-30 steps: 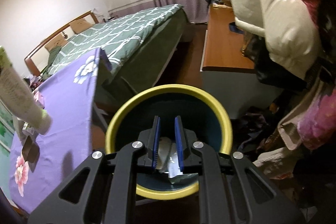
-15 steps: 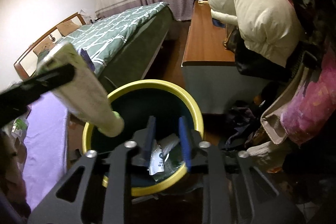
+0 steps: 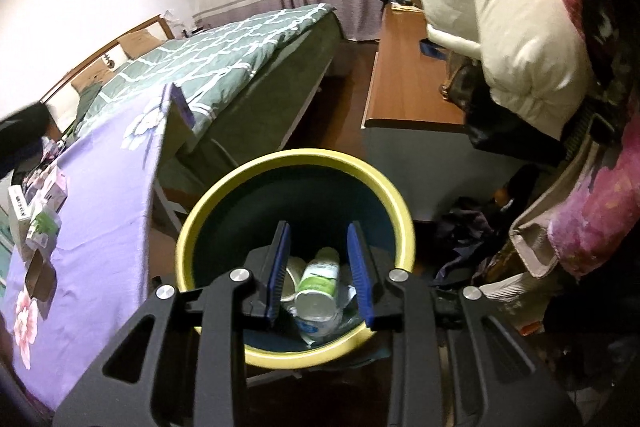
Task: Collect trash
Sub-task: 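Carry the bottle over the bin and release it with the left gripper, then move the right gripper to the table and grasp the white tissue, then carry the white tissue over the bin and open the right gripper, then grasp the brown plastic tray with the left gripper and lift it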
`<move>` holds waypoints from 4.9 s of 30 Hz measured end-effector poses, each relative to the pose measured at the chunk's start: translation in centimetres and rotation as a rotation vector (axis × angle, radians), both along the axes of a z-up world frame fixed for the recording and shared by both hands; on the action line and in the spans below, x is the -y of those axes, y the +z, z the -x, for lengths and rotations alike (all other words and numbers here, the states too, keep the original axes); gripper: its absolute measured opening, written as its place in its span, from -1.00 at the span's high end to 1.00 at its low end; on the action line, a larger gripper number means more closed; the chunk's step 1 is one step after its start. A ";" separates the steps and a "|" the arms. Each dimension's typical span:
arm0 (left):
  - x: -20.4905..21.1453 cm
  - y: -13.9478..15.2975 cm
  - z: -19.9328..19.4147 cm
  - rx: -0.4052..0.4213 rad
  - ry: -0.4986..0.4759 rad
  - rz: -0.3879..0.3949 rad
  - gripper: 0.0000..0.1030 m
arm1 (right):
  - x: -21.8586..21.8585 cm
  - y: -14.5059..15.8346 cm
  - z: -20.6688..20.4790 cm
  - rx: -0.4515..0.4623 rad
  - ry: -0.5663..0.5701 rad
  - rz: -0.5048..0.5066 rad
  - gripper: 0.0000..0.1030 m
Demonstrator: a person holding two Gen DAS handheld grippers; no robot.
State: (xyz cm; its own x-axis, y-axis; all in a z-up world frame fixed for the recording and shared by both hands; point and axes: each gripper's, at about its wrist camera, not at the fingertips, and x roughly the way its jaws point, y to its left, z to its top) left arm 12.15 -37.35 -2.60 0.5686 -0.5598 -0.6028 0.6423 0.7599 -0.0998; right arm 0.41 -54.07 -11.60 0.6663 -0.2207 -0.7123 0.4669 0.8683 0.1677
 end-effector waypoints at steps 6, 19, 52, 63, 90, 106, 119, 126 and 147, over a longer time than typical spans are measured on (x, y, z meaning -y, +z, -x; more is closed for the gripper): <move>-8.0 1.2 -0.2 0.040 0.152 -0.009 -0.78 | -2.3 0.8 -1.2 0.004 0.053 0.017 0.44; -27.8 -0.2 -1.1 0.073 0.589 -0.044 -0.81 | -12.8 1.9 -7.8 -0.006 0.314 0.016 0.44; -41.0 -2.3 -0.5 0.041 0.824 -0.004 -0.81 | -31.3 3.7 -24.2 -0.035 0.630 -0.060 0.40; -39.7 -2.9 -1.4 0.019 0.797 -0.010 -0.81 | -32.6 3.5 -24.0 -0.041 0.672 -0.021 0.97; -36.5 -3.1 -1.7 -0.003 0.707 -0.018 -0.81 | -27.7 16.5 -18.5 0.273 0.638 -0.009 0.97; -31.3 -3.1 -1.6 -0.005 0.575 -0.031 -0.81 | -18.0 16.1 -11.7 0.268 0.451 0.042 0.97; -25.7 -3.2 -0.3 -0.002 0.457 -0.068 -0.81 | -8.8 12.4 -6.3 0.184 0.249 0.067 0.96; -23.5 -3.3 0.3 -0.005 0.413 -0.090 -0.81 | -5.7 9.2 -5.3 0.114 0.172 0.033 0.95; -21.5 -5.6 -0.2 -0.071 0.354 -0.131 -0.81 | -4.2 5.3 -5.5 0.029 0.149 -0.024 0.42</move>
